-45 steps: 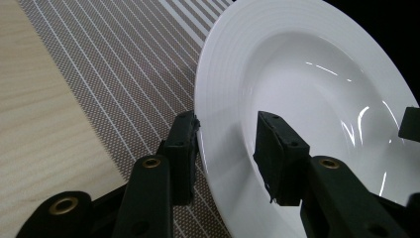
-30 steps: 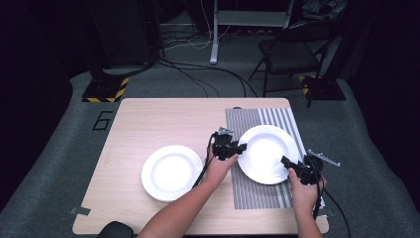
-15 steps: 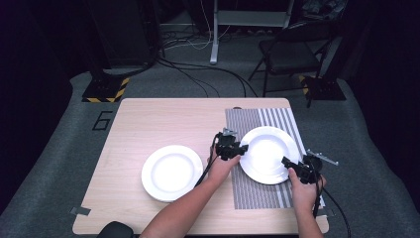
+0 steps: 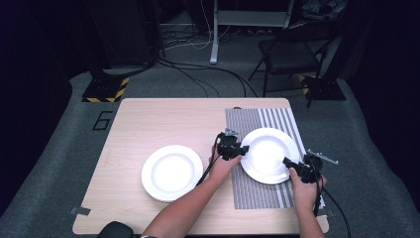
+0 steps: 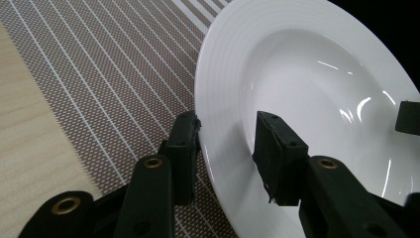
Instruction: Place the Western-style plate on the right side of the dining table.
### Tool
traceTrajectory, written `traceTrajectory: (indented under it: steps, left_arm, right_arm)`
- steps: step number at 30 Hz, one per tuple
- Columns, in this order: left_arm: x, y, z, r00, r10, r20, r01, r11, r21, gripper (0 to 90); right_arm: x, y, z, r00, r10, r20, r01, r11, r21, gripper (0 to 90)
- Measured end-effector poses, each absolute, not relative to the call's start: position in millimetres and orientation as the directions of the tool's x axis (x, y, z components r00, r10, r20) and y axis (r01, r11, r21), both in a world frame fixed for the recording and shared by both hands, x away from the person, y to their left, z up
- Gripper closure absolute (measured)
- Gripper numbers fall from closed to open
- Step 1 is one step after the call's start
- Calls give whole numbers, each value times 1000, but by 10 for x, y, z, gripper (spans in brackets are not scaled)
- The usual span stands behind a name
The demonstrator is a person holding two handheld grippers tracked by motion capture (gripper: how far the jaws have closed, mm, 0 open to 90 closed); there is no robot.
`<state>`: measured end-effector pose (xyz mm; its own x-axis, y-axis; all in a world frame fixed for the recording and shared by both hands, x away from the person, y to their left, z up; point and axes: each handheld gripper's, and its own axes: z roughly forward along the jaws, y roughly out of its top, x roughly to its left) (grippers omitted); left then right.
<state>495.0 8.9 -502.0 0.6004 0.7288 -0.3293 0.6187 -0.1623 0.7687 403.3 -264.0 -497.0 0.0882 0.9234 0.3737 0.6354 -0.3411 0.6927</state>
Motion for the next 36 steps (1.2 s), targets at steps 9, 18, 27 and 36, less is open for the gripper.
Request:
traceTrajectory:
  steps: [9,18,27,36]
  left_arm:
    - [4966,79,-5051,599,727,-336,620,-155,769,620]
    - [4968,71,-5058,604,726,-328,617,-165,770,619]
    - [4981,57,-5070,598,729,-333,622,-160,767,618]
    - [4980,46,-5085,595,731,-334,628,-164,760,611]
  right_arm:
    - [4066,-2654,-5002,95,925,367,642,-339,688,447]
    - [4089,-2661,-5027,100,930,353,654,-328,681,447]
    - [4096,-2656,-5032,103,933,343,659,-323,680,447]
    - [4103,-2659,-5045,102,936,337,662,-317,679,446]
